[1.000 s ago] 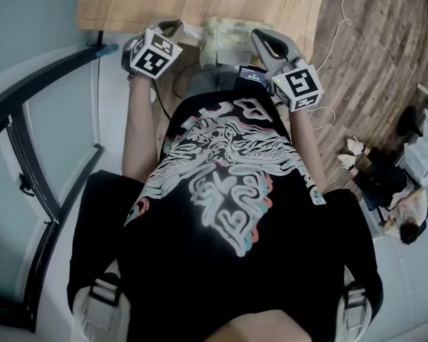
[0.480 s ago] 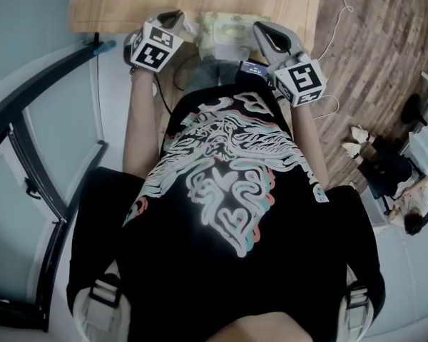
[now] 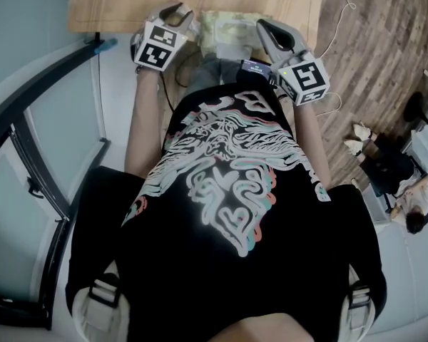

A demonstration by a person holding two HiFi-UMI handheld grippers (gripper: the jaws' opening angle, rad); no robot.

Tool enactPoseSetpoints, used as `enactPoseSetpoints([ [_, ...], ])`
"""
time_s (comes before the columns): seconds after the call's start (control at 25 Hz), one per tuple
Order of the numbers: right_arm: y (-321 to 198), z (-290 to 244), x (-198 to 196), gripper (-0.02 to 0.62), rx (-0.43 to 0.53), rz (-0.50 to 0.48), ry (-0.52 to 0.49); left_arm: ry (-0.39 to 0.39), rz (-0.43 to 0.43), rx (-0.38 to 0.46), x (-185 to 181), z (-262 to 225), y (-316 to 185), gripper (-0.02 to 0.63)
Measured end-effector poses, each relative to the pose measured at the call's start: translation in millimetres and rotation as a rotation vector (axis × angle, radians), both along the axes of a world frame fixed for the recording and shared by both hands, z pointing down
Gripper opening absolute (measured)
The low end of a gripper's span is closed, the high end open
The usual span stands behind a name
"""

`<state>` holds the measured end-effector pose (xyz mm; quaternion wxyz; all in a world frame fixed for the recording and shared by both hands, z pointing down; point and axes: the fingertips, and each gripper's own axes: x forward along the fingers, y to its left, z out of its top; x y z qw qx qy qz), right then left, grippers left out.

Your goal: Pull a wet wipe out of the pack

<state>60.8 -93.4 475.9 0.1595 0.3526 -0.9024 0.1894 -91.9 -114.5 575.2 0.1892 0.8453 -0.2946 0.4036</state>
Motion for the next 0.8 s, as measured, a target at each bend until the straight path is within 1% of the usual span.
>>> enactPoseSetpoints([
  [0.08,-0.1,0.3,-0.5,0.0,-0.001,0.0,0.001,-0.001,-0.001,0.001,1.2,0.9,-0.7,0.112],
  [0.2,-0.3,-0.1,-1.3,0.0,-0.001,0.002,-0.004,-0.008,-0.017,0.014,0.4,1.8,-3.9,0.171],
  [0.24,-0.3,-1.0,-1.2,0.0,0.001,0.005,-0.013,-0.009,-0.023,0.02,0.1,1.7,-4.9,0.192],
  [0.32,0.0,-3.0,-0.4,0.0,0.003,0.016,-0.034,-0.014,-0.03,0.026,-0.5,1.9,-5.4,0.213],
  [0.56,1.4,-2.7,2.7,0.0,0.002,0.026,-0.047,-0.021,-0.047,0.038,-2.1,3.8,-4.9,0.242],
  [0.68,0.6,-3.3,5.9,0.0,0.007,0.036,-0.052,-0.009,-0.065,0.079,-0.4,-2.5,-9.8,0.267],
  [0.8,-0.5,-4.6,7.4,0.0,0.019,0.038,-0.043,0.022,-0.088,0.127,2.0,-14.0,-14.3,0.267],
])
